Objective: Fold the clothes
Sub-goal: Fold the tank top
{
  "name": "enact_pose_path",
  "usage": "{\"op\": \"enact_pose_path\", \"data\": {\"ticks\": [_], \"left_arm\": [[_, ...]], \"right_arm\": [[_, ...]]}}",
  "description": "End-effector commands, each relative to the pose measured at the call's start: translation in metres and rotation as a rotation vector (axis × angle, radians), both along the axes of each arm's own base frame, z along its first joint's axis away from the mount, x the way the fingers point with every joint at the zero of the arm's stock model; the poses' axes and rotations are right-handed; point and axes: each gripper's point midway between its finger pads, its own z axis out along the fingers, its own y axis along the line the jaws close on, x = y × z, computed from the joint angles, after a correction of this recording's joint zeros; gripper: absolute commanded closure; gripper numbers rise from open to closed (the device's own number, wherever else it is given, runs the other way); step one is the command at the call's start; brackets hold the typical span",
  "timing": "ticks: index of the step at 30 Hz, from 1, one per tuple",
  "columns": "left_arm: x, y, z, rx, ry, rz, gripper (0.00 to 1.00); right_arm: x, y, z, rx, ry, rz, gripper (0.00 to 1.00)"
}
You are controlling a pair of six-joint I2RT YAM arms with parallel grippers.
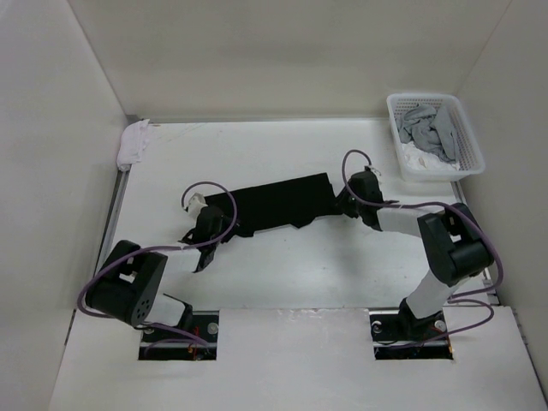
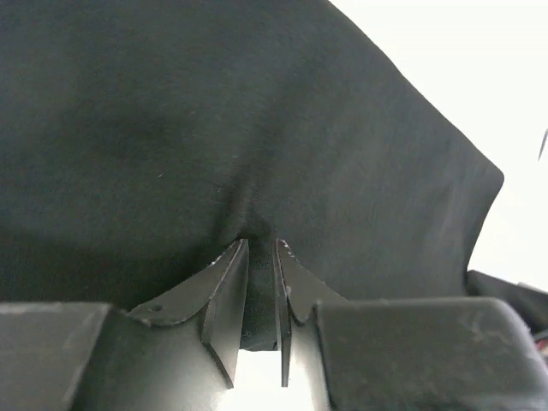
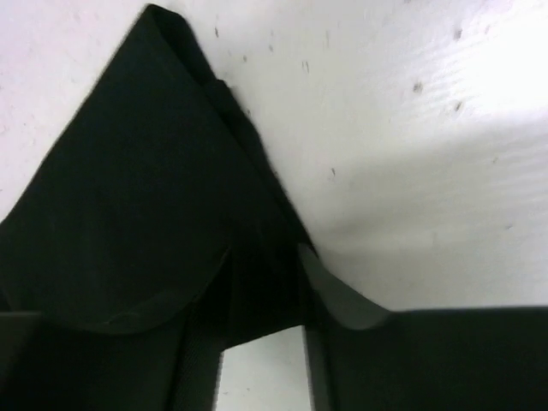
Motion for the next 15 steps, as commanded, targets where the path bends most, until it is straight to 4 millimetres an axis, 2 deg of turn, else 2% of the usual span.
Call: {"op": "enact_pose_path", "data": {"ticks": [1,3,5,10,12,13,15], "left_arm": [[-0.001,0.029,-0.013,0.019,0.013,0.08,0.82],[-0.001,0.049,-0.02,0.022,0.034,0.139,0.83],[0.009,0.056,-0.015,0.001,0.014,0.173,0.83],[0.026,0.077,0.005,-0.034,-0.038,0.248,0.82],[0.031,0.085,0.015,-0.038,-0.066,0.268,0.8],[0.033,0.086,0.021,-0.04,-0.08,0.267,0.79],[0.034,0.087,0.031,-0.034,-0.11,0.26,0.77]], "right_arm": [[-0.012,0.013,-0.012,0.004,0.038,0.023,0.7],[-0.026,0.019,-0.019,-0.007,0.056,0.043,0.81],[-0.043,0.027,-0.027,-0.003,0.081,0.059,0.87],[-0.092,0.052,-0.035,0.015,0.119,0.136,0.92],[-0.102,0.057,-0.031,0.019,0.1,0.153,0.87],[-0.102,0.057,-0.027,0.018,0.071,0.154,0.8],[-0.098,0.054,-0.018,0.007,0.015,0.156,0.61]]}}
